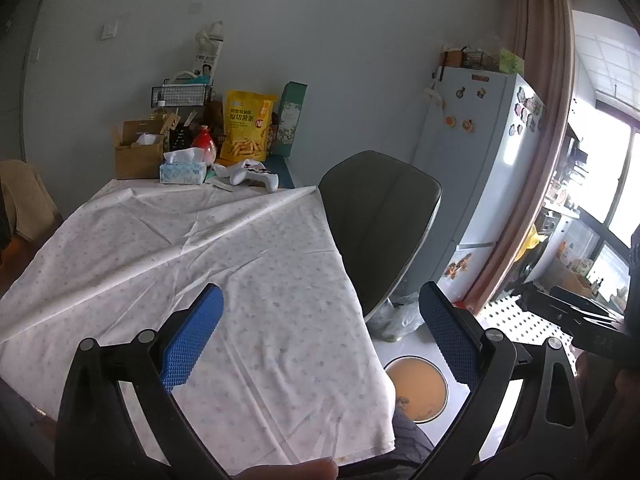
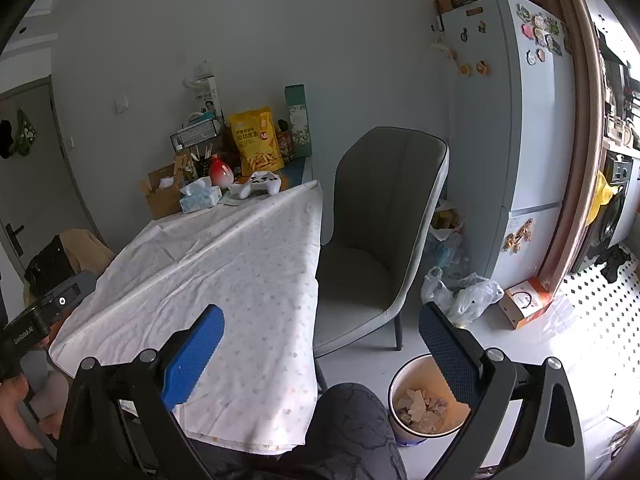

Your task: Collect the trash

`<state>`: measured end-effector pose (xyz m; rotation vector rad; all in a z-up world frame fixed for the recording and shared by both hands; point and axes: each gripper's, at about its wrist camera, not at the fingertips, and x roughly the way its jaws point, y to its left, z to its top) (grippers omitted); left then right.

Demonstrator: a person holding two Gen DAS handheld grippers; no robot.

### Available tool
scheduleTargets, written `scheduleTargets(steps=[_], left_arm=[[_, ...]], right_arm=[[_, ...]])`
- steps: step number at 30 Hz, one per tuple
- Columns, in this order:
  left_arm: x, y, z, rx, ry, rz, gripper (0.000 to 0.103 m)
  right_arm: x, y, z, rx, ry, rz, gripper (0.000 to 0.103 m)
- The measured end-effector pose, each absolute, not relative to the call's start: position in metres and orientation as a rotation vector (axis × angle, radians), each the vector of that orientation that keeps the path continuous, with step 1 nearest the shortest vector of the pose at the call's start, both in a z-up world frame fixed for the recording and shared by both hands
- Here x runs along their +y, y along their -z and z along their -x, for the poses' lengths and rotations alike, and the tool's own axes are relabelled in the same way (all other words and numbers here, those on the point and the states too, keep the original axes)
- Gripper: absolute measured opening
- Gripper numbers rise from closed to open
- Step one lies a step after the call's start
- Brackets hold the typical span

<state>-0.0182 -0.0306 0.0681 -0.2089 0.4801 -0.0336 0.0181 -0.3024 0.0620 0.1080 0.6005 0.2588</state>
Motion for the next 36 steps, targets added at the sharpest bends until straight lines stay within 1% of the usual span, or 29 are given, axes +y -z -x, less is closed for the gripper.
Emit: scheduleTargets(steps=[36], left_arm=[[-0.0303,-0.0752,0.0264,0.469,0.039,0.207,0.097]], right_arm=[[-0.2948,-0.0711,-0.0128,0.589,-0.279,-0.098,0.095]])
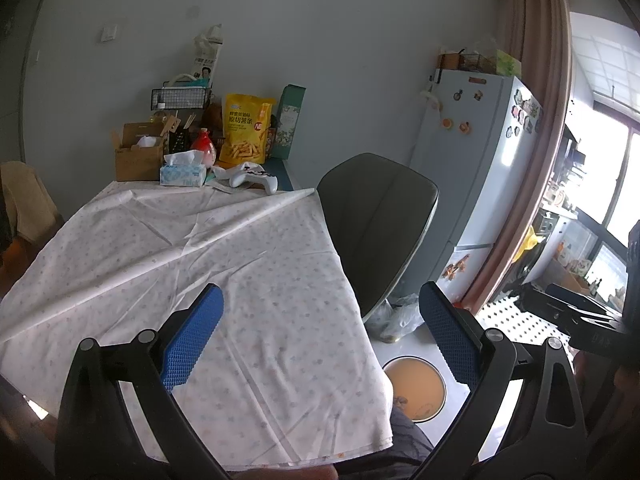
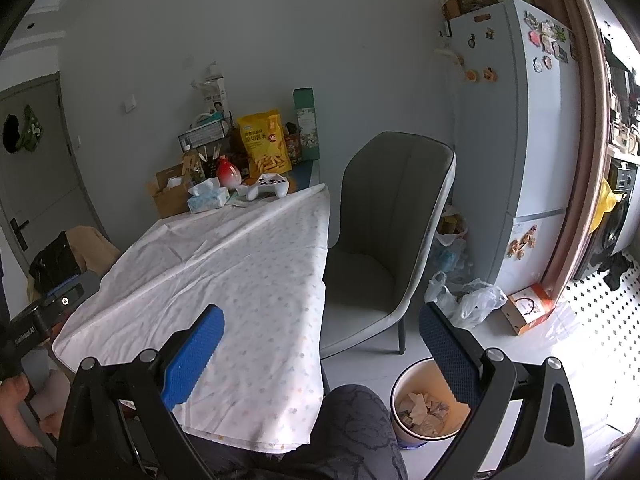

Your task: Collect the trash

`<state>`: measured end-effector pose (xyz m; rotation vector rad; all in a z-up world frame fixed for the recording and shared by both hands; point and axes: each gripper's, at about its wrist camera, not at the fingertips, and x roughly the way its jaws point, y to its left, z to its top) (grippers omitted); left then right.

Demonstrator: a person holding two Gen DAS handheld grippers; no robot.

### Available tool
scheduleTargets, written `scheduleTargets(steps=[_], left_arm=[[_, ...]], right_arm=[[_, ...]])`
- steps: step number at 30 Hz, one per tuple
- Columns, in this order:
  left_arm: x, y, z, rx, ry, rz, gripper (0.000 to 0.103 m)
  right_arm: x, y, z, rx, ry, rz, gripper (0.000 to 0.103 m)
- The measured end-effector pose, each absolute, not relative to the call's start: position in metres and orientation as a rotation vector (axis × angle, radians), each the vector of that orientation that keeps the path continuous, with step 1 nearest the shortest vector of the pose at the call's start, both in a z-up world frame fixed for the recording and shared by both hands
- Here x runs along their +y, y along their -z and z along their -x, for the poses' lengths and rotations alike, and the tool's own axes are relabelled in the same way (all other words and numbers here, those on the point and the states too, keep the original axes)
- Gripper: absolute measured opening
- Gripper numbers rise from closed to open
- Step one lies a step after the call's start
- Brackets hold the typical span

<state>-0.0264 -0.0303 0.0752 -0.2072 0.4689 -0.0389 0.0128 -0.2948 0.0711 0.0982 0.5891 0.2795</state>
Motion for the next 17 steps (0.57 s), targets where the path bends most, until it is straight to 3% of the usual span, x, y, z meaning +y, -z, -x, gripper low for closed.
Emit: scheduleTargets(steps=[17], left_arm=[[-0.0229,-0.0695,0.0238,0.486,0.056,0.223,0.097]], right_arm=[[-0.2901,-0.0639,-0.0144,0.603,-0.295,-0.093,0.095]])
